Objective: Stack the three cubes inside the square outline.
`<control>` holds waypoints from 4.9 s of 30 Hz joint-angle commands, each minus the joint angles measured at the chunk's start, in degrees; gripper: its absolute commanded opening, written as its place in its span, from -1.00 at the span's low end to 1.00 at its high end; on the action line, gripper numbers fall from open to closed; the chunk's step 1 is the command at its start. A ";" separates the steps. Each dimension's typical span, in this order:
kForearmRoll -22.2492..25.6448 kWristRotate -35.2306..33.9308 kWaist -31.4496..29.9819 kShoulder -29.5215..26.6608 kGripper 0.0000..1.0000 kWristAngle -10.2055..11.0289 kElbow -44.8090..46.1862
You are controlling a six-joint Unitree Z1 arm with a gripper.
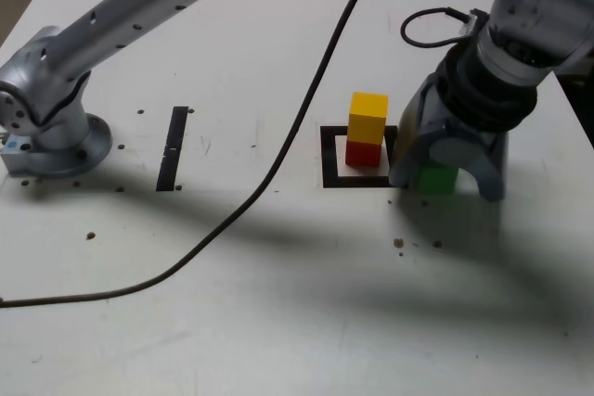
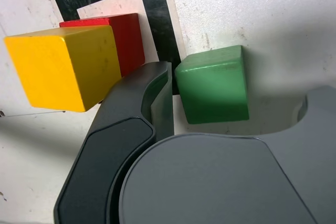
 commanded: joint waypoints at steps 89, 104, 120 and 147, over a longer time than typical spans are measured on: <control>1.47 -1.11 1.61 -21.57 -0.69 1.72 19.14; 1.38 -0.60 2.03 -19.34 -0.45 1.43 17.73; 1.38 -0.45 2.60 -17.33 -0.30 1.89 16.83; 1.38 -0.41 3.00 -19.92 0.99 3.13 18.18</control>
